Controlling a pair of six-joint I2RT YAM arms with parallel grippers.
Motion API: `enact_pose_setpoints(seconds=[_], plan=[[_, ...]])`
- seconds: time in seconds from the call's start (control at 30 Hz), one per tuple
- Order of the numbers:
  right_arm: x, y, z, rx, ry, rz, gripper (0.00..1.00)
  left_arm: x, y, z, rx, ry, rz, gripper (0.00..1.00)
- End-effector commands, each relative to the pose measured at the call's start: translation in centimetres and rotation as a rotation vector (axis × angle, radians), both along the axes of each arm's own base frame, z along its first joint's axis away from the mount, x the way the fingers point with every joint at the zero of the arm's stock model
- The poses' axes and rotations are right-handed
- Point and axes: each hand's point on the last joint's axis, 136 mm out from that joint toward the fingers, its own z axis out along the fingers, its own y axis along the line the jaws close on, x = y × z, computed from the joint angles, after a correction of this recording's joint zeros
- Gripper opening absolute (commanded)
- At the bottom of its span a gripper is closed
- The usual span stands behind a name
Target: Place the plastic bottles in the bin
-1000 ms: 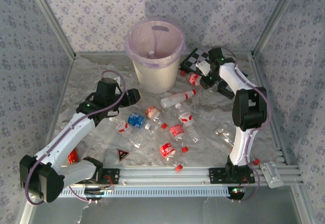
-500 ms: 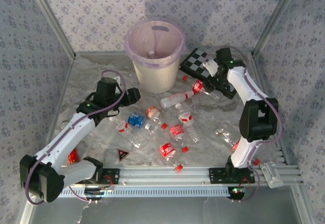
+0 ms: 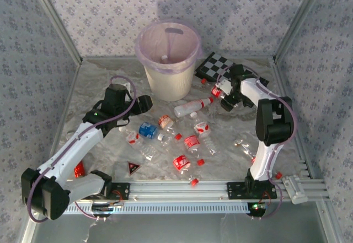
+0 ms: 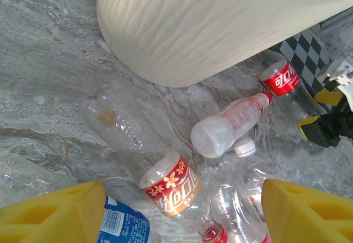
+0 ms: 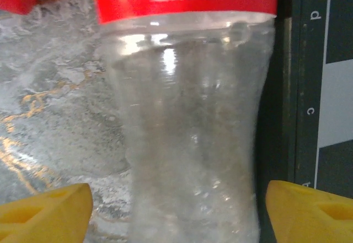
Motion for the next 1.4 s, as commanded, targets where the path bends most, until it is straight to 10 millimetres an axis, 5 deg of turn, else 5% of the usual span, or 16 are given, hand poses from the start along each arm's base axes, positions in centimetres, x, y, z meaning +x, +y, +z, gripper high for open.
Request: enact_pose_setpoints(seconds=[0.0, 0.23, 0.47, 0.67, 0.8, 1.0, 1.07, 1.23, 1.37], plan=[[1.2, 0.0, -0.4, -0.029, -0.037, 0.008, 0.79, 0.1, 0.4, 1.2, -0.011, -0.036, 0.011, 0.75], [1.8, -0.4, 1.8, -0.004, -0.110, -0.041, 0.63, -0.1, 0.5, 1.5, -0.015, -0.039, 0.012, 0.75], [0.5, -1.0, 7.4, 0.072, -0.166, -0.142, 0.52, -0.2, 0.0, 2.6, -0.045, -0.041, 0.001, 0.75], [-1.3, -3.5, 11.8, 0.191, -0.241, -0.364, 0.48, -0.8, 0.7, 9.0, -0.114, -0.185, 0.036, 0.73], [-3.1, -2.2, 15.4, 0.360, -0.314, -0.414, 0.48, -1.0, 0.6, 13.5, -0.177, -0.280, 0.031, 0.71], [-6.8, 3.1, 22.9, 0.786, -0.440, -0.350, 0.41, 0.0, -3.4, 21.0, -0.264, -0.407, -0.100, 0.75], [-8.6, 4.7, 24.1, 0.889, -0.457, -0.329, 0.39, 0.3, -5.7, 22.8, -0.269, -0.448, -0.165, 0.77], [-12.6, 8.5, 26.5, 1.041, -0.455, -0.220, 0.37, 0.5, -12.2, 24.7, -0.294, -0.477, -0.344, 0.85], [-15.0, 11.8, 28.3, 1.137, -0.459, -0.115, 0.36, -0.5, -17.5, 24.3, -0.345, -0.440, -0.479, 1.00]])
